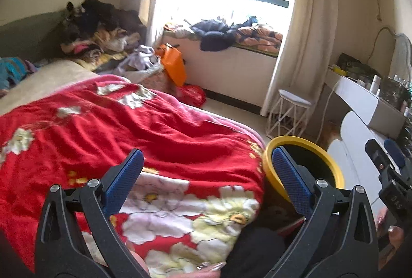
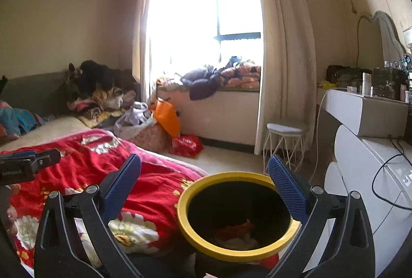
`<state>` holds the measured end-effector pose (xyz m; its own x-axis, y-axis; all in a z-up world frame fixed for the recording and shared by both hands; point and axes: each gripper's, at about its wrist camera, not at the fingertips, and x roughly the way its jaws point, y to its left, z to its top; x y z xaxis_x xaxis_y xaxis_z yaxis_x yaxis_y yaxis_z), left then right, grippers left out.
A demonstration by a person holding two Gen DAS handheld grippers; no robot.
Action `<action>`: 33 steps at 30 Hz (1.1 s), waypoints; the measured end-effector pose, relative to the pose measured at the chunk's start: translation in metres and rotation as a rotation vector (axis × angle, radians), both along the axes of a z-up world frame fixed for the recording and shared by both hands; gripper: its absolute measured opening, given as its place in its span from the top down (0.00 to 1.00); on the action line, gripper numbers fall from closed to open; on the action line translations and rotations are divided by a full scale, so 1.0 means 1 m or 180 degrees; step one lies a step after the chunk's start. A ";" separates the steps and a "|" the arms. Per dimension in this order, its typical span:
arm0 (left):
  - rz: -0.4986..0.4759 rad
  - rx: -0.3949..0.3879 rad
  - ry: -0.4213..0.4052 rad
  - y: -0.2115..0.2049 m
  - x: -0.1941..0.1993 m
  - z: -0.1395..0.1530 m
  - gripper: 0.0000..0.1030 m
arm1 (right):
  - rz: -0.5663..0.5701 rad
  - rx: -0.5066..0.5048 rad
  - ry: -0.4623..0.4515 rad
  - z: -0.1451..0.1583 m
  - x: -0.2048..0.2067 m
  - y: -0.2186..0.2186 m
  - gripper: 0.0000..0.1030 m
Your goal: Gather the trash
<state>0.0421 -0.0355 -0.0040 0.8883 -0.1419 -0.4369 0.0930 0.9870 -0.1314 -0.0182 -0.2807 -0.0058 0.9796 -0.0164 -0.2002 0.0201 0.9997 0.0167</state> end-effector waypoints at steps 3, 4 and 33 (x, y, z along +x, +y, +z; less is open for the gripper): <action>0.0005 0.0040 -0.0134 0.005 -0.013 0.002 0.10 | 0.0001 -0.0040 -0.0153 -0.003 -0.008 0.006 0.06; 0.0001 0.0040 -0.0172 0.006 -0.017 0.001 0.10 | -0.0005 -0.0050 -0.0189 -0.004 -0.010 0.008 0.06; 0.0013 0.0104 -0.0415 0.003 -0.033 -0.020 0.10 | 0.0114 0.0061 -0.0190 -0.029 -0.009 0.017 0.06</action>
